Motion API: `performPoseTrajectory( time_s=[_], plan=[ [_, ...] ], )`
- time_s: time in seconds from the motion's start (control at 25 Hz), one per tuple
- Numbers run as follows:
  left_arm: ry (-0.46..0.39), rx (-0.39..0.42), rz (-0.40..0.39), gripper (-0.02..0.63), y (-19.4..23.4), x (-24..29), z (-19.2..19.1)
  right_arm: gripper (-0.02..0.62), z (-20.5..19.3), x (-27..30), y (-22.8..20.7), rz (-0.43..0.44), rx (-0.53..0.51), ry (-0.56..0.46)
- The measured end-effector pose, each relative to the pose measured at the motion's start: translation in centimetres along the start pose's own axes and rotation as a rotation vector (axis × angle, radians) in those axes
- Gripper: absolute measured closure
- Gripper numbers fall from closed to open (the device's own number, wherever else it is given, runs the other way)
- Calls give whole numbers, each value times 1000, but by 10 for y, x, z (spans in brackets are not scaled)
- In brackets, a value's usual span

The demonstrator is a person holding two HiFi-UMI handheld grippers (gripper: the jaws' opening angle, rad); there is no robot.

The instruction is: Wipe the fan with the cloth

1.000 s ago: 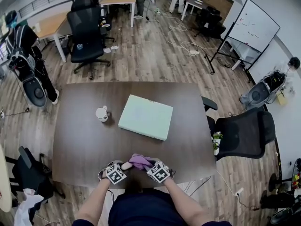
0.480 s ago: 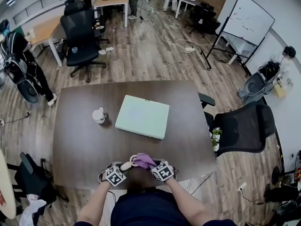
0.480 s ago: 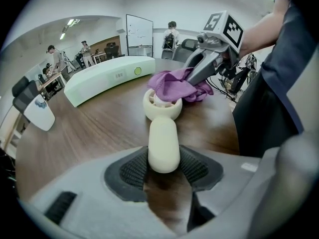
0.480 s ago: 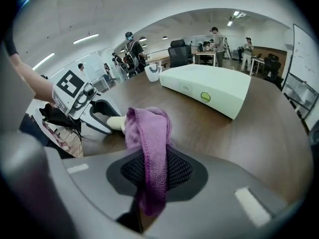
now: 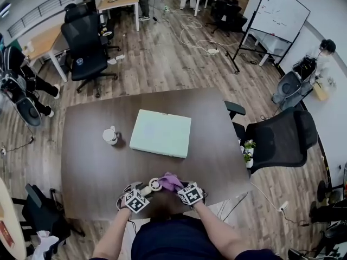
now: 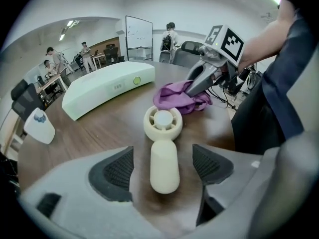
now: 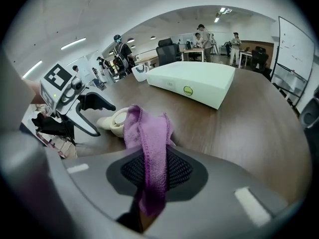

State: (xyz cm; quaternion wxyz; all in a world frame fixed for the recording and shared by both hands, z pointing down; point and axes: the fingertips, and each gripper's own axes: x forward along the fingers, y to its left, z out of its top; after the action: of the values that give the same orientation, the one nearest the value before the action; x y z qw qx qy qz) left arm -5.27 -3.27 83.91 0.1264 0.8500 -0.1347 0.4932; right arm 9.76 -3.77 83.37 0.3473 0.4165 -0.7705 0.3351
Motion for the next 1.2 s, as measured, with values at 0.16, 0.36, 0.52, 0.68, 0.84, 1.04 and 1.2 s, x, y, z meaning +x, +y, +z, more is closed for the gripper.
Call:
performPoseTrajectory(
  time_s=[0.16,0.36,0.52,0.68,0.84,1.04,1.2],
  plan=[
    [15,55,-7,230,2,10,23,512,-8,-1,-4,-15,26,10],
    [58,92,-34,230,1,25,38,512,-14,-7,-7,-24,56,1],
    [102,104,-50,230,-3,40,37,512,-21,-9,-9,-22,70,-12],
    [116,104,-51,230,-3,48,39,512,-28,-11,-8,-18,72,-23],
    [136,119,-65,227,-4,55,41,512,-33,-9,-6,-15,78,-30],
    [186,124,-86,227,-6,60,44,512,-33,-10,-7,-25,46,-36],
    [183,125,-88,225,-6,63,45,512,-35,-9,-9,-22,55,-42]
  ],
)
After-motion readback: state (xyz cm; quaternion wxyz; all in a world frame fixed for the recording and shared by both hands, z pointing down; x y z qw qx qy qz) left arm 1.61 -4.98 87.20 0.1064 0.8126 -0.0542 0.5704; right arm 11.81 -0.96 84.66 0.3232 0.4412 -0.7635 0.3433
